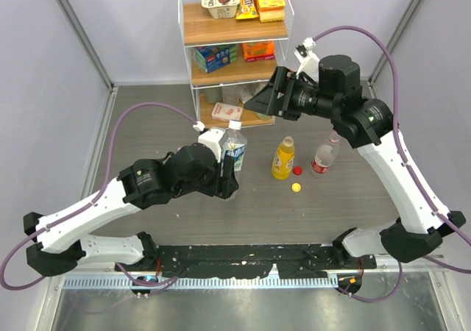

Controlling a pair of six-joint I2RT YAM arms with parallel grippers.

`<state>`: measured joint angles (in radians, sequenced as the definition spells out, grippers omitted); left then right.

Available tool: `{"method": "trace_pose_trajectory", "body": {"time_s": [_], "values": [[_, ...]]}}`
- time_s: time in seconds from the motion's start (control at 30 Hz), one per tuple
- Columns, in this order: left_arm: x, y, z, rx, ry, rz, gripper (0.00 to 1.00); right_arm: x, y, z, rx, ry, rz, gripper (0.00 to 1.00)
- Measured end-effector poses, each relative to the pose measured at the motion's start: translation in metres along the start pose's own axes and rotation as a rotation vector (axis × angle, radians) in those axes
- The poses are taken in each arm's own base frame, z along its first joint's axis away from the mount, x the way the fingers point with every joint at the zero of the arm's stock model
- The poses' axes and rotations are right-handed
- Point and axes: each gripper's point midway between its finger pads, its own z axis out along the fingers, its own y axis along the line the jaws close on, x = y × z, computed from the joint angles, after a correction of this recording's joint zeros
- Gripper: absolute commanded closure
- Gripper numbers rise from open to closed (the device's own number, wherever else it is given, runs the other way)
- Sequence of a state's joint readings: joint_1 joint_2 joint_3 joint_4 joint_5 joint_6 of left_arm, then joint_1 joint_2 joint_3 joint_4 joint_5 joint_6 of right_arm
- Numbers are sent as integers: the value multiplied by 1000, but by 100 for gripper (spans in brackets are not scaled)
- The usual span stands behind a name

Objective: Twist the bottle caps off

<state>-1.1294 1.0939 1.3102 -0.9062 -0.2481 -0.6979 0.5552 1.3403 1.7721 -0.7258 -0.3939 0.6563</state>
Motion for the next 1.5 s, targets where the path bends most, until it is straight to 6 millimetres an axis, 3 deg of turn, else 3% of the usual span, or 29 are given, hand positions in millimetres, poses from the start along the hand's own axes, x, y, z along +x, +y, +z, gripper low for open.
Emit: {"method": "trace_pose_trajectory", "body": {"time_s": [0.33, 0.6, 0.93, 1.13, 1.2, 1.23, 1.33, 1.43, 1.5], "values": [[-5, 0, 15, -101, 51, 102, 92, 23, -6, 18, 158, 65, 8, 19], [-19, -8, 10, -95, 35, 127, 92, 46, -17, 33, 252, 116, 7, 39], [-15, -7, 15, -112, 58, 153, 92, 41, -21, 33, 278, 89, 2, 33], [-15, -6, 15, -114, 61, 157, 92, 37, -18, 32, 272, 77, 2, 40], [-15, -6, 15, -114, 61, 157, 92, 37, -18, 32, 273, 76, 4, 59], [-15, -6, 15, -114, 61, 157, 92, 37, -18, 32, 273, 76, 4, 63], [-15, -6, 15, -114, 60, 155, 92, 37, -19, 32, 277, 75, 11, 87], [-15, -6, 15, -114, 61, 156, 92, 37, -19, 32, 277, 75, 12, 99], [-15, -6, 15, -115, 61, 156, 92, 37, -18, 32, 274, 78, 11, 99]]}}
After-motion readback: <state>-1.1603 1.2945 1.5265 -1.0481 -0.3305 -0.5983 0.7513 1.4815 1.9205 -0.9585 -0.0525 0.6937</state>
